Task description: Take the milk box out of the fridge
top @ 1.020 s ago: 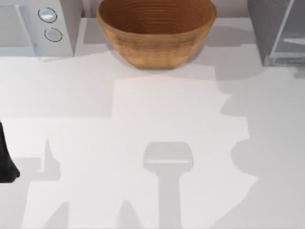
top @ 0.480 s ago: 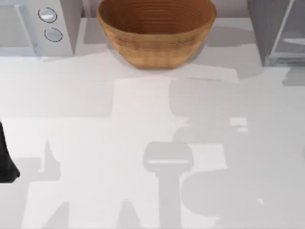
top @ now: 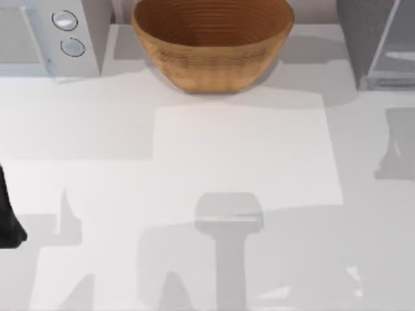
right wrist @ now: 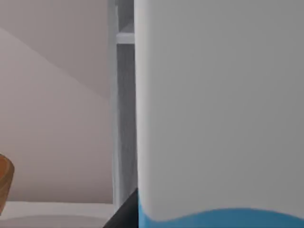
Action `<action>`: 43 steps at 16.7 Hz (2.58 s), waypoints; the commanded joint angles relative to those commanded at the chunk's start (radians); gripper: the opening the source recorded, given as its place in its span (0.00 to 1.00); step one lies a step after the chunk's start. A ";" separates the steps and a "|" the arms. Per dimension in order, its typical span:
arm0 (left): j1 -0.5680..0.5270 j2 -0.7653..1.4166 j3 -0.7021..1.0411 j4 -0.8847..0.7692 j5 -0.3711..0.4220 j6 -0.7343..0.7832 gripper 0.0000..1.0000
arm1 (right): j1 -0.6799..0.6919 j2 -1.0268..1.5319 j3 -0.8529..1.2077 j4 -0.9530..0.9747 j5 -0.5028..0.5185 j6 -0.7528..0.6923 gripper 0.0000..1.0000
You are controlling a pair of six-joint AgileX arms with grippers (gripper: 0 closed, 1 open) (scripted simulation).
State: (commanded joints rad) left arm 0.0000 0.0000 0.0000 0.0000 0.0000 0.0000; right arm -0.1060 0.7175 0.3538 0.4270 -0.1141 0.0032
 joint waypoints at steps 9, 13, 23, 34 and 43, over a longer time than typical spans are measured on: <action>0.000 0.000 0.000 0.000 0.000 0.000 1.00 | 0.098 -0.677 -0.331 -0.399 0.106 -0.002 0.00; 0.000 0.000 0.000 0.000 0.000 0.000 1.00 | 0.106 -0.717 -0.354 -0.427 0.114 -0.003 0.00; 0.000 0.000 0.000 0.000 0.000 0.000 1.00 | 0.256 -0.493 -0.276 -0.229 0.160 -0.007 0.00; 0.000 0.000 0.000 0.000 0.000 0.000 1.00 | 0.840 0.571 -0.026 0.479 0.345 0.018 0.00; 0.000 0.000 0.000 0.000 0.000 0.000 1.00 | 1.170 1.105 0.137 0.898 0.445 0.017 0.00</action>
State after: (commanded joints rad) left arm 0.0000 0.0000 0.0000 0.0000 0.0000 0.0000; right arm 1.0641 1.8228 0.4903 1.3250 0.3312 0.0201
